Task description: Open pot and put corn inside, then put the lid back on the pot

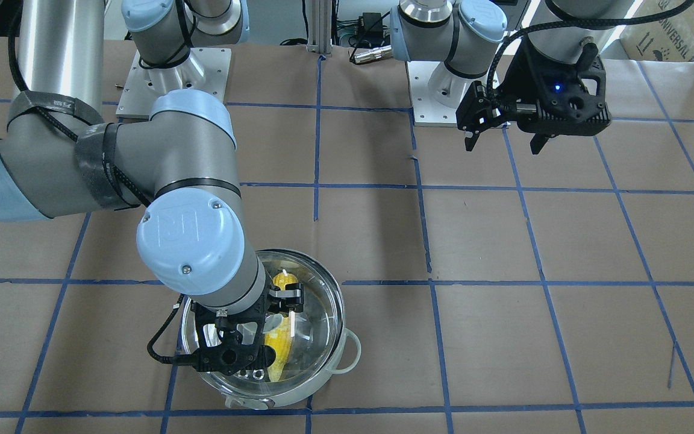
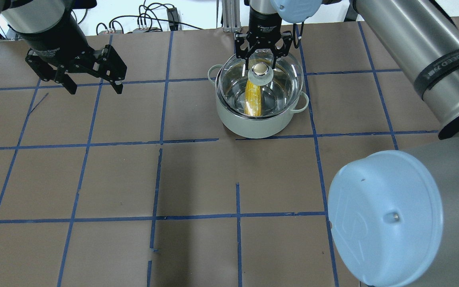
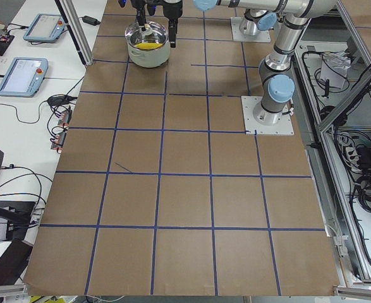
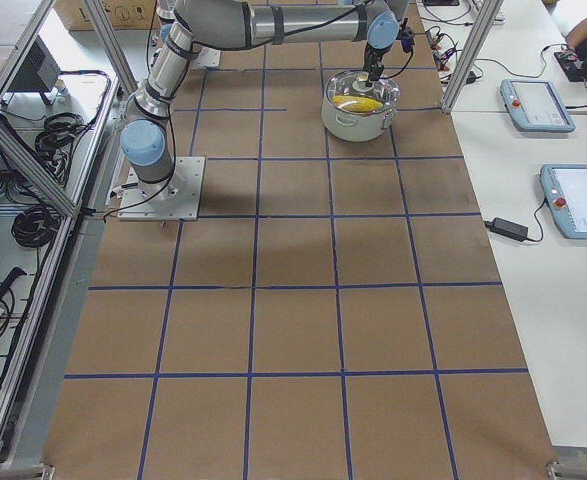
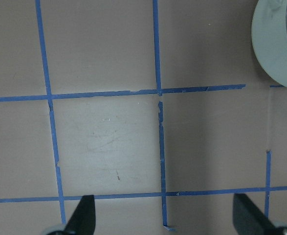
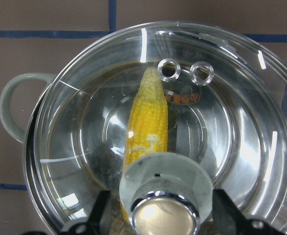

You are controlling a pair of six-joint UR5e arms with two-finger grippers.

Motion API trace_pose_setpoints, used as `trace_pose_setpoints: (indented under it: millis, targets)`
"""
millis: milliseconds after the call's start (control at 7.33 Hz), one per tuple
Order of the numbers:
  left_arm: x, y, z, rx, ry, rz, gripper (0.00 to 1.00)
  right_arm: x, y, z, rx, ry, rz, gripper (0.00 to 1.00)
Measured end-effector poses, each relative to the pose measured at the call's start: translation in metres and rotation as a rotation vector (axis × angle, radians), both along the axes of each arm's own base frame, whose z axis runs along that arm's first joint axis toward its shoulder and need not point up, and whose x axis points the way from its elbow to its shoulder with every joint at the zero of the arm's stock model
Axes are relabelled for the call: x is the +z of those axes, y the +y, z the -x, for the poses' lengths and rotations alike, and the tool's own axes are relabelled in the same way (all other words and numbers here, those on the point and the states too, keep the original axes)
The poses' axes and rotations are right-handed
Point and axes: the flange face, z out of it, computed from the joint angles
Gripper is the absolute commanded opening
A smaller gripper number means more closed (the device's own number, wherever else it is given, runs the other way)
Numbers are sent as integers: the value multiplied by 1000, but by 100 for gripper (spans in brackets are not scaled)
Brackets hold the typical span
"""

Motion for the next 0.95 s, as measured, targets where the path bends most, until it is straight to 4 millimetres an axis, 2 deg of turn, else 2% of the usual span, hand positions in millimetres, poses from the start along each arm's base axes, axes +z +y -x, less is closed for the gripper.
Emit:
trace_pose_setpoints:
  millis: [409,955]
  targets:
    - [0,0,0,0,0,1,100,-1,1,0,-12,4,-5,53]
    - [1,0,0,0,0,1,100,-1,2,0,-25,8,-18,51]
